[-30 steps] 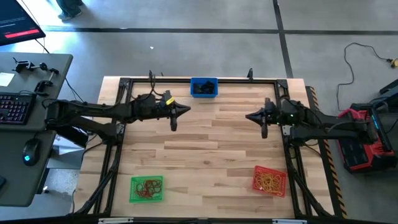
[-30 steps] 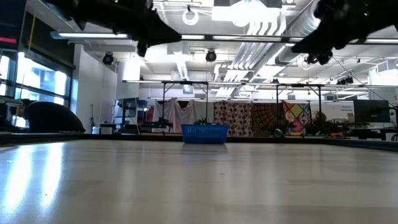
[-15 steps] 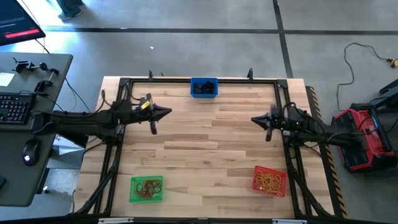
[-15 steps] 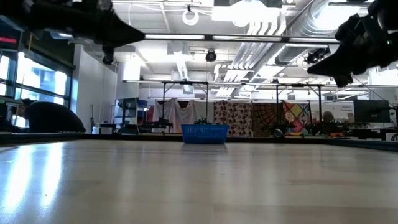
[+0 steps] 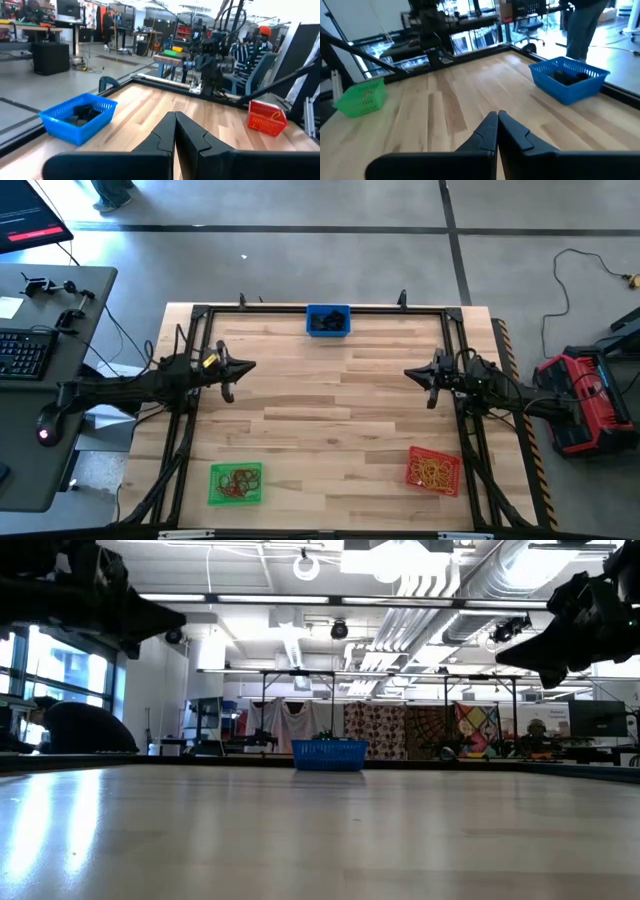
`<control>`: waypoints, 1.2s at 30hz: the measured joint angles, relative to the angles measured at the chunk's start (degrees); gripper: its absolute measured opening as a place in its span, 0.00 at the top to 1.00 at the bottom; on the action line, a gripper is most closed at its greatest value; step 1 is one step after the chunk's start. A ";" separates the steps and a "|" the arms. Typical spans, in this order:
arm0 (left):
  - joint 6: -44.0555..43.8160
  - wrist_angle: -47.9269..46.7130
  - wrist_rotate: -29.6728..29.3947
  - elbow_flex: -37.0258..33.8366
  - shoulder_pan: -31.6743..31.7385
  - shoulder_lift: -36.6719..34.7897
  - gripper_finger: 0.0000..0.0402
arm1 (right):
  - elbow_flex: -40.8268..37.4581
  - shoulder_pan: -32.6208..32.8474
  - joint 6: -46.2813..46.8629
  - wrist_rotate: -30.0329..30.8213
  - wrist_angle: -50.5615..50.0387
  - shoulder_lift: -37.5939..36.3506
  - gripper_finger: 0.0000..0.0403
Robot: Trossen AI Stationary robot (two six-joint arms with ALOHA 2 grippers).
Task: Sort rubber bands into baskets
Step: Return to Home Position
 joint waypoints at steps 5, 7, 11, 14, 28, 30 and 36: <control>-0.04 -6.09 0.05 -2.39 -0.45 -11.55 1.00 | 0.00 0.00 -1.21 -0.07 0.00 -0.05 1.00; 0.38 -9.02 0.03 -3.00 -0.45 -15.82 1.00 | 0.00 0.00 -1.27 -0.09 0.05 -0.05 1.00; 0.39 -12.85 0.41 -3.40 -0.44 -15.12 1.00 | 0.00 0.00 -1.55 -0.10 0.02 -0.03 1.00; 0.70 -12.48 3.82 -3.50 -0.24 -15.77 1.00 | 0.00 0.00 -1.71 -0.37 0.03 0.03 1.00; 1.92 -11.36 6.06 -4.38 6.51 -14.31 1.00 | 0.00 -3.53 -2.81 1.59 0.07 0.21 1.00; 1.66 -11.37 6.02 -4.38 7.11 -13.70 1.00 | 0.00 -4.19 -3.63 2.67 0.09 0.21 1.00; -0.21 -11.34 5.97 -4.38 7.37 -12.77 1.00 | 0.00 -5.97 -3.80 2.72 0.11 0.26 1.00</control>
